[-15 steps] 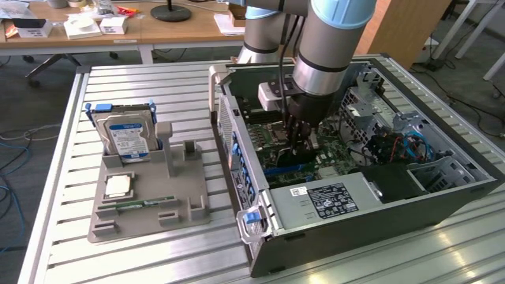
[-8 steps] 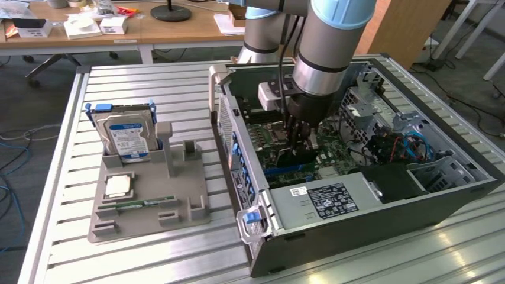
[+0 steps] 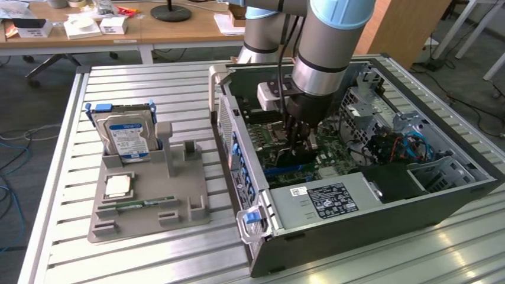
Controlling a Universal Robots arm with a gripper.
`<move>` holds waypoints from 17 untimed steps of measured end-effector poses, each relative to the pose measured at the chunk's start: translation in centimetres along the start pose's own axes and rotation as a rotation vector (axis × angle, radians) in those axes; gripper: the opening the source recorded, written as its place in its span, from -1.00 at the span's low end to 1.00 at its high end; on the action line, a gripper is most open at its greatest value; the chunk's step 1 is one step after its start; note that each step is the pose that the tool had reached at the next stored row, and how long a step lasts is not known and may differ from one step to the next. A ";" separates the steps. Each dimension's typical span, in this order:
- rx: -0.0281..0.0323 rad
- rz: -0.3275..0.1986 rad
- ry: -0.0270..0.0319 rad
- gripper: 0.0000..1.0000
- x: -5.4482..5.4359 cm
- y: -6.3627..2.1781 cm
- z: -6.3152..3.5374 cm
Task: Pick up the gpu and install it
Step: 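Insert the gpu into the slot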
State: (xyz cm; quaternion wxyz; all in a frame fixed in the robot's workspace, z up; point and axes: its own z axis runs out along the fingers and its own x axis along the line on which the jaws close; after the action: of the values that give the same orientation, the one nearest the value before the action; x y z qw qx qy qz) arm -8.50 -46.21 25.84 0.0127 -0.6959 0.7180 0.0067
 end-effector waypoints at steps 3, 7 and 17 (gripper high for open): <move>0.0001 0.003 -0.0002 -0.48 0.0 0.00 0.15; 0.0003 0.006 -0.0003 -0.48 0.0 0.00 0.30; 0.0004 0.007 -0.0003 -0.48 0.0 0.00 0.41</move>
State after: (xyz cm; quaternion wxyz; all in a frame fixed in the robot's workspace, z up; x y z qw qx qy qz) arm -8.49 -46.21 25.43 0.0128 -0.6932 0.7206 0.0067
